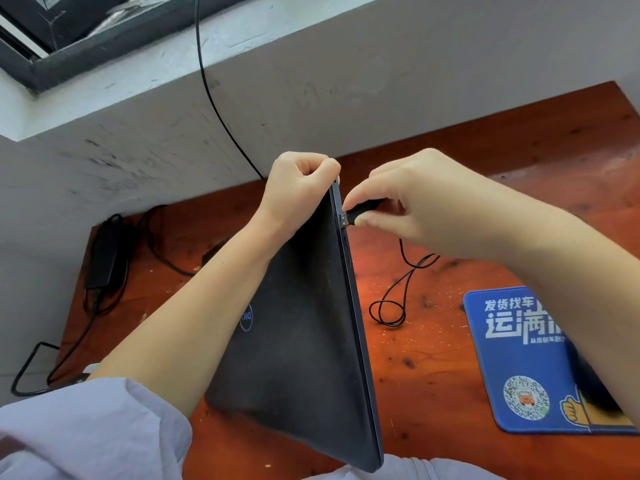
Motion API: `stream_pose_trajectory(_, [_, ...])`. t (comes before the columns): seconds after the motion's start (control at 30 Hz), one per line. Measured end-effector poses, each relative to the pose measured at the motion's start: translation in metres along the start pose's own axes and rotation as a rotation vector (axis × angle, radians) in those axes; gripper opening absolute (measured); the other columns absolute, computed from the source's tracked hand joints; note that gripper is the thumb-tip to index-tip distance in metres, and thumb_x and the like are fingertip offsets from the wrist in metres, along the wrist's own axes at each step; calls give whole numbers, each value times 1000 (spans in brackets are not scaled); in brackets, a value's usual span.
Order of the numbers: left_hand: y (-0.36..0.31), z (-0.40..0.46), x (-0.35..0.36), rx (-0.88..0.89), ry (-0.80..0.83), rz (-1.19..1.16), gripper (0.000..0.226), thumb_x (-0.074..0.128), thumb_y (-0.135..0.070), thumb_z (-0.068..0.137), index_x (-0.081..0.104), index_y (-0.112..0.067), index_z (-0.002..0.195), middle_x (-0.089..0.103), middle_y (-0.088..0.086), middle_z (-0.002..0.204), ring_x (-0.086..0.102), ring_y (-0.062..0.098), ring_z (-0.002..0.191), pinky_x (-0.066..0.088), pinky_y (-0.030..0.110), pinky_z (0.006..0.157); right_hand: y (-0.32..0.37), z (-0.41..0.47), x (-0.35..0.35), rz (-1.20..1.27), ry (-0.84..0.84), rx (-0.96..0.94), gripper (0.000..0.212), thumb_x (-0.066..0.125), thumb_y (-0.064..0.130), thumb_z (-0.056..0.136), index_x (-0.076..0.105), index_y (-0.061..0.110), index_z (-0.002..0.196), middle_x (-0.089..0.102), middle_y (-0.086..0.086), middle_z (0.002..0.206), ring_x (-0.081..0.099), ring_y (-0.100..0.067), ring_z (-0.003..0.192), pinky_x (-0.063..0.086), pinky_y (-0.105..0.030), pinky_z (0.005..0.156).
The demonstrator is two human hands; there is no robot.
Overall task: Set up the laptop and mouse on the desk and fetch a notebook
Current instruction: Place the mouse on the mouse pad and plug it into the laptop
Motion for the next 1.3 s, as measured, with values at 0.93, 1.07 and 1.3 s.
stream_pose_trajectory(0.93, [7,2,-1,11,3,27,40,46,-22,73,43,15,56,34,31,55,27,25,57,25,33,55,-20,-2,16,306,51,322,54,48,35,92,52,26,38,53,12,34,42,-5,34,37,-12,45])
stream_pose_trajectory(1.07, [8,3,3,12,10,12,37,46,-21,72,39,10,54,28,20,53,25,24,56,24,35,54,-16,4,10,233,81,362,52,50,32,88,55,24,37,50,10,31,40,-5,29,34,-16,38])
stream_pose_trajectory(1.3, [11,4,8,10,8,21,34,46,-21,71,35,5,51,23,10,53,22,22,55,22,33,54,-18,9,6,159,139,368,49,51,30,87,52,16,40,45,10,27,36,-6,25,29,-12,31])
Point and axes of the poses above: each hand's wrist, its own z-axis towards the middle knuckle, its own x-axis out of the palm, y = z × x, the point moved 3 cm from there along z, towards the middle knuckle
